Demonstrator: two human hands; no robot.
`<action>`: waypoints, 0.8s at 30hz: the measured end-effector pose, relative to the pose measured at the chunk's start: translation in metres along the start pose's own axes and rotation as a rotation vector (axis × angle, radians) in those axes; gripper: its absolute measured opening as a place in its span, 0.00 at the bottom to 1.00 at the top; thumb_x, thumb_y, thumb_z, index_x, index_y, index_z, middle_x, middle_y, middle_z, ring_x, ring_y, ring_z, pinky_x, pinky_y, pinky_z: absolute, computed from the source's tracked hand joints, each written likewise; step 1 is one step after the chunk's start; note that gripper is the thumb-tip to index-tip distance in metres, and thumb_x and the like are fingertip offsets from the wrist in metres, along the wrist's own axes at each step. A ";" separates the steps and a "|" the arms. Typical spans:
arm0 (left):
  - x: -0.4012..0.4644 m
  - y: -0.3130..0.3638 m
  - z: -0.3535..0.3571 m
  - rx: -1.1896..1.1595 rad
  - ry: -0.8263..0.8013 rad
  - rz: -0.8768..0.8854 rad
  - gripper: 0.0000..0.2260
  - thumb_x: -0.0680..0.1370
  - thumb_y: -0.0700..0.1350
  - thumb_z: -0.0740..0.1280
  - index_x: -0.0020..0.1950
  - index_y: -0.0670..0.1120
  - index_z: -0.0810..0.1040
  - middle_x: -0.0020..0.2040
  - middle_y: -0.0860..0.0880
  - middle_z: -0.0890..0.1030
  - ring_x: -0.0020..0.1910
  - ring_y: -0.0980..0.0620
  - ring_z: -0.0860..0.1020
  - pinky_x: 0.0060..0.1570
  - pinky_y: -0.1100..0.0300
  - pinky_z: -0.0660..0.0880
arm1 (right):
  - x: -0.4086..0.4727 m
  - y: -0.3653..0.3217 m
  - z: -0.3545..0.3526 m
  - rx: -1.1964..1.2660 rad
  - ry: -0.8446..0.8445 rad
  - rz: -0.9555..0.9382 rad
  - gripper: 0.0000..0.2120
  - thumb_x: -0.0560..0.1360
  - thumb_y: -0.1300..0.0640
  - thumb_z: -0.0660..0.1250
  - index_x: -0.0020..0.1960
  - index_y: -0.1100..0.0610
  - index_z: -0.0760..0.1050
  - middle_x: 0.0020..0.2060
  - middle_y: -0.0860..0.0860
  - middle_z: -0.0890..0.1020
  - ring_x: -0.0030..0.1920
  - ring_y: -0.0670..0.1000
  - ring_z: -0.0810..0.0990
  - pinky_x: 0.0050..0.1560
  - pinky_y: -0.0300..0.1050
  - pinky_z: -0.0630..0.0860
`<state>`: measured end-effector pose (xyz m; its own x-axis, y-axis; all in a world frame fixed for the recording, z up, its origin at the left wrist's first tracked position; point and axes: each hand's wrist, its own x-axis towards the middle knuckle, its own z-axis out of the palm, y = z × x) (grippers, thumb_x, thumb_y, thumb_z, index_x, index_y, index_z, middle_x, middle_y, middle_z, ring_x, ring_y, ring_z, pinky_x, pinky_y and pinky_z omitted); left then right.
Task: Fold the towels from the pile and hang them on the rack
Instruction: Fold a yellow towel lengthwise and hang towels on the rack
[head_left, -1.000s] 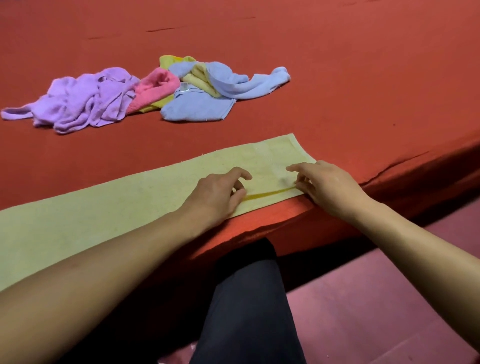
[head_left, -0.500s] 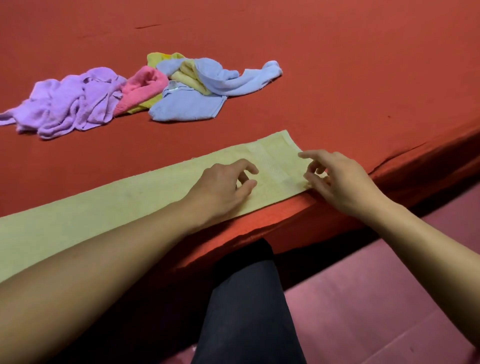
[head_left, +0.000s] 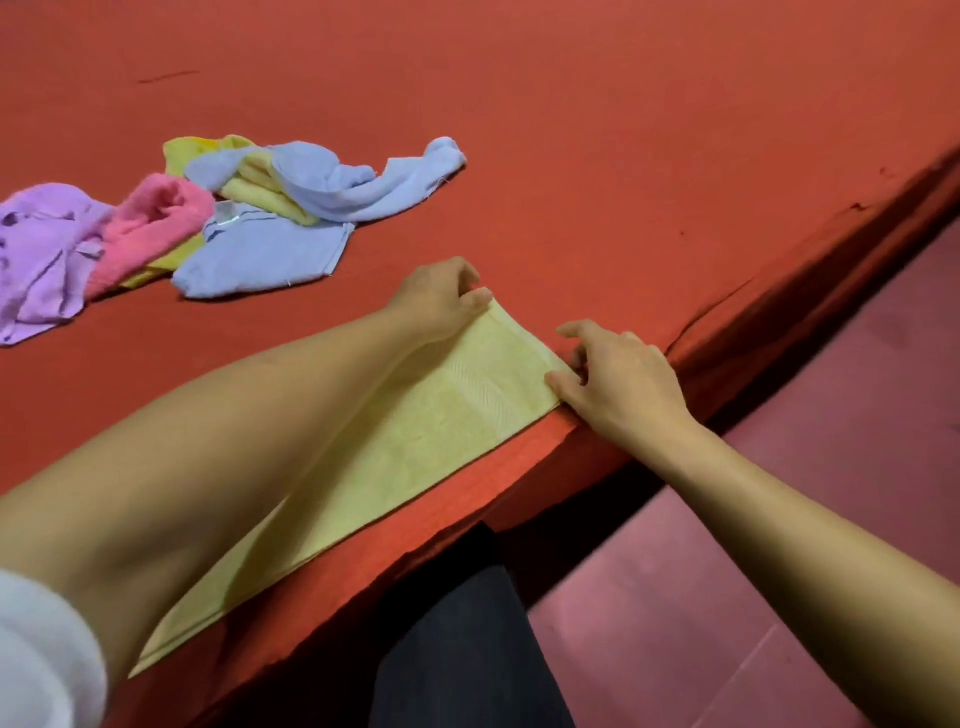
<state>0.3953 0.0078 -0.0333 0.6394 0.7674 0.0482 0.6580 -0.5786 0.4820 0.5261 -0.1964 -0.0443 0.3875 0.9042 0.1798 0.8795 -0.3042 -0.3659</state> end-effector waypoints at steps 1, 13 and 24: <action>0.003 0.001 0.001 -0.032 -0.016 0.006 0.15 0.78 0.55 0.68 0.61 0.49 0.76 0.54 0.52 0.80 0.53 0.52 0.77 0.52 0.58 0.72 | 0.000 0.000 0.000 0.026 -0.007 0.009 0.24 0.73 0.44 0.66 0.68 0.46 0.69 0.44 0.43 0.81 0.54 0.55 0.77 0.56 0.54 0.72; 0.027 0.004 -0.006 -0.649 -0.018 -0.075 0.17 0.74 0.41 0.75 0.61 0.45 0.78 0.47 0.47 0.76 0.41 0.57 0.77 0.37 0.73 0.74 | 0.015 0.000 -0.005 0.410 -0.022 0.120 0.25 0.72 0.55 0.73 0.66 0.46 0.71 0.38 0.42 0.81 0.39 0.43 0.79 0.51 0.50 0.77; 0.051 0.001 0.009 -0.451 -0.060 -0.096 0.21 0.70 0.44 0.79 0.59 0.47 0.77 0.45 0.51 0.83 0.39 0.59 0.80 0.37 0.70 0.74 | 0.026 0.000 -0.001 0.204 -0.037 0.076 0.27 0.73 0.54 0.70 0.70 0.51 0.67 0.43 0.45 0.81 0.49 0.53 0.80 0.51 0.50 0.74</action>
<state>0.4322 0.0432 -0.0382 0.6150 0.7863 -0.0593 0.4849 -0.3178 0.8148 0.5366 -0.1736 -0.0387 0.4373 0.8923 0.1125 0.7723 -0.3085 -0.5553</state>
